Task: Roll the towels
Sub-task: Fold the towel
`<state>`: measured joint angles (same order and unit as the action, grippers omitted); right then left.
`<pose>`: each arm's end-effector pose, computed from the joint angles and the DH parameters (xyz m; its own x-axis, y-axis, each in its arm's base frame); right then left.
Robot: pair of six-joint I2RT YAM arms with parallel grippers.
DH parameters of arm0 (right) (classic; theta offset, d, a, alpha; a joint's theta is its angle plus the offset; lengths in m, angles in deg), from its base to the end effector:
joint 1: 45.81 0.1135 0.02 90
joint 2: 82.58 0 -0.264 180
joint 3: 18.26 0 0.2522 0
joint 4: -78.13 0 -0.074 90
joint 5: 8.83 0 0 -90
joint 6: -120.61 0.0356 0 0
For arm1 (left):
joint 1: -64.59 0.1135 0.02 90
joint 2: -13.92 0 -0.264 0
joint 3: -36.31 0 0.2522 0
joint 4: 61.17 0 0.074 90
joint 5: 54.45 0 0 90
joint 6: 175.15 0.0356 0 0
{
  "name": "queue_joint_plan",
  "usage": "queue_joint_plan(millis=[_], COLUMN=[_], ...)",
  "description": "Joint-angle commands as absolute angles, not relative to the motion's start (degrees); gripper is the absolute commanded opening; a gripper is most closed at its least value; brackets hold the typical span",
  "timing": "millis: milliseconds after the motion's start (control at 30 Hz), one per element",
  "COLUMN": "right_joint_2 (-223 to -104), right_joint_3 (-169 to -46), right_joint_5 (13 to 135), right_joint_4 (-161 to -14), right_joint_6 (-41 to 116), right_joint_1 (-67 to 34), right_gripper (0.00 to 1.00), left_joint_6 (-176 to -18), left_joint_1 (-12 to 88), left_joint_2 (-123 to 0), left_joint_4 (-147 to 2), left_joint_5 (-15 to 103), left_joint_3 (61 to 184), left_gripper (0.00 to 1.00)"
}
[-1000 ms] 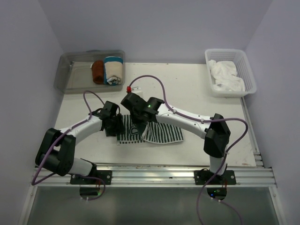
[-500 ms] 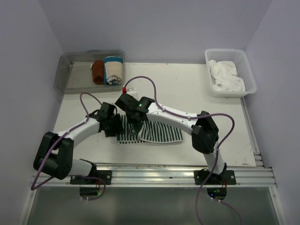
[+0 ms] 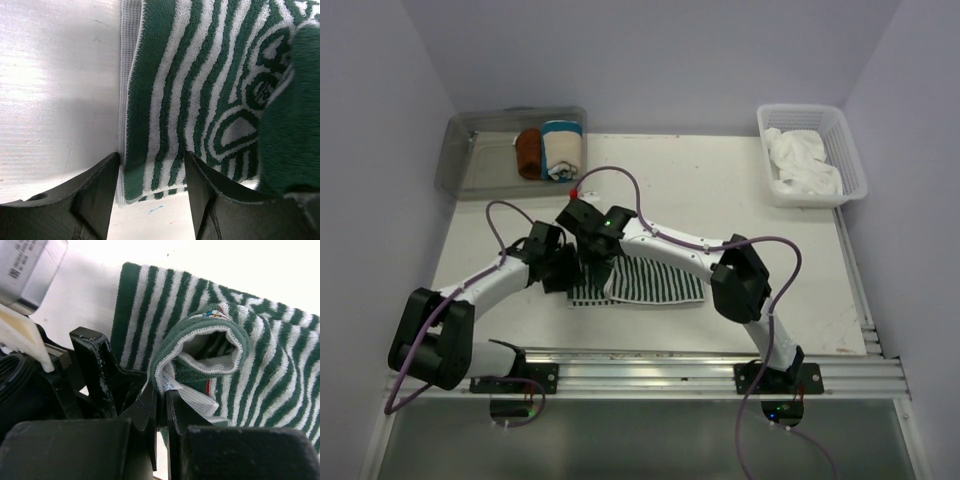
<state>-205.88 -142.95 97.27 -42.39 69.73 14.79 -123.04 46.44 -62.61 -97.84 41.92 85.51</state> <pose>0.2414 0.4083 0.2484 -0.8060 -0.1956 -0.5586 -0.3306 0.9316 0.1509 0.2178 -0.0756 0.1561 -0.8925 -0.3497 -0.2847 -0.2437 0.9053 -0.3479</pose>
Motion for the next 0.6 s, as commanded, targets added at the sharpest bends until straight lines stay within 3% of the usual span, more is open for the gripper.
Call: queue_joint_plan(millis=[0, 100, 167, 200, 233, 367, 567], right_joint_2=[-206.68, -207.03, -207.12, -207.03, -206.86, -204.58, -197.91], right_joint_3=[-145.04, -144.96, -144.87, -144.87, -144.52, -142.15, -140.39], right_joint_5=[94.88, 94.18, 93.74, 93.57, 93.30, 92.60, 92.60], right_joint_4=[-44.77, -45.30, -45.39, -45.74, -46.09, -48.81, -48.47], right_joint_6=[70.96, 70.96, 70.87, 70.69, 70.43, 69.90, 69.11], right_joint_1=[14.84, 14.84, 14.84, 14.84, 14.84, 14.84, 13.79], right_gripper=[0.00, 0.00, 0.05, 0.24, 0.34, 0.61, 0.65], left_joint_6=[-124.44, -124.35, -125.66, -126.10, -126.28, -126.72, -126.99], left_joint_1=[45.87, 45.87, 45.87, 45.87, 45.87, 45.87, 45.87], left_joint_2=[-64.39, -64.21, -64.04, -63.60, -63.07, -58.33, -56.04], left_joint_4=[-94.35, -96.19, -101.71, -104.52, -108.98, -116.66, -121.86], left_joint_5=[48.65, 46.46, 42.96, 38.58, 37.24, 30.82, 24.57], left_joint_3=[82.15, 83.11, 84.69, 87.05, 88.20, 93.22, 99.37], left_gripper=[0.58, 0.58, 0.58, 0.58, 0.58, 0.60, 0.60])
